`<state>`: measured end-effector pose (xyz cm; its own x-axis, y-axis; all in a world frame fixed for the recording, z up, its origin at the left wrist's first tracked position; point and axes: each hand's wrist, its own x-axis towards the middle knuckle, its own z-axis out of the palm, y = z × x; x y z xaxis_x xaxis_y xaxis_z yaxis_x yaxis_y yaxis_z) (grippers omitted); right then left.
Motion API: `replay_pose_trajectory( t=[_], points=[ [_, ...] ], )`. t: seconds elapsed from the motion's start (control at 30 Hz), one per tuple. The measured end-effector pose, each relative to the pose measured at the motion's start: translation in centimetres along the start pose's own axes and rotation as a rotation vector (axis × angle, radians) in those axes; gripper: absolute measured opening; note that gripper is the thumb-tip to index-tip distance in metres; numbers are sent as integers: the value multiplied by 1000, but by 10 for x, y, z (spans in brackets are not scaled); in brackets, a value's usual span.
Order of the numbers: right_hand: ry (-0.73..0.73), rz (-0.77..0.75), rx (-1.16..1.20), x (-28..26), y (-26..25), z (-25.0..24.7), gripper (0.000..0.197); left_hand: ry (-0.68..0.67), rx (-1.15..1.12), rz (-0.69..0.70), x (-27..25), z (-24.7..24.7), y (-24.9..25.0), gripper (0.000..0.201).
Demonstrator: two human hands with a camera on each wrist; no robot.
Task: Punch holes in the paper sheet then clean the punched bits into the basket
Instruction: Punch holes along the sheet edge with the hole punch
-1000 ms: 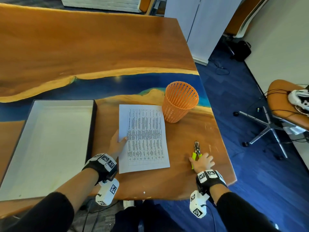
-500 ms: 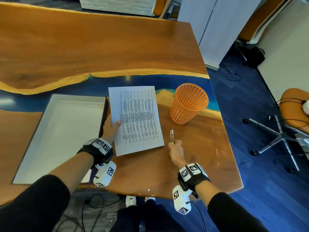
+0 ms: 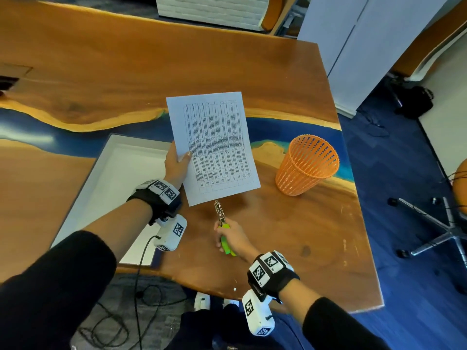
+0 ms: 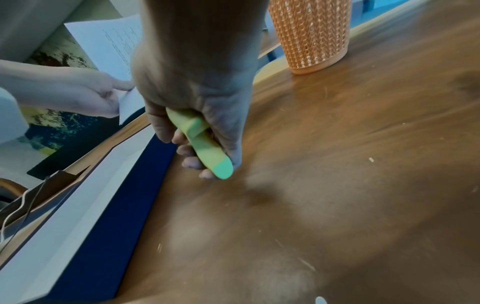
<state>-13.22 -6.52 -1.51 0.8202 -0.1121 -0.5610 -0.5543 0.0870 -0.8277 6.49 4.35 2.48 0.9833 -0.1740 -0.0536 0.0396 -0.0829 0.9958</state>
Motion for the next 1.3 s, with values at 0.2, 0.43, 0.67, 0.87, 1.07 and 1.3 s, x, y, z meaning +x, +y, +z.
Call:
replay_pose_trajectory(
  t=[0.2,0.43,0.67,0.87,1.07,1.3],
  points=[
    [-27,-8,9,1,0,6,9,-11,-33,-31,-4,10,4,47],
    [-28,7,17,-2,-1,6,18,-87,-60,-27,-18,20,2,50],
    [-8,-26,-26,-3,3,3,11,-107,-84,-56,-29,24,3,46],
    [4,-20,-60,-4,5,4,12,-69,-93,-67,-30,28,3,48],
    [-8,-13,-67,-8,3,3,18,-73,-121,-60,-31,32,3,50],
    [2,-24,-67,-10,1,3,19,-77,-121,-64,-29,32,1,47]
  ],
)
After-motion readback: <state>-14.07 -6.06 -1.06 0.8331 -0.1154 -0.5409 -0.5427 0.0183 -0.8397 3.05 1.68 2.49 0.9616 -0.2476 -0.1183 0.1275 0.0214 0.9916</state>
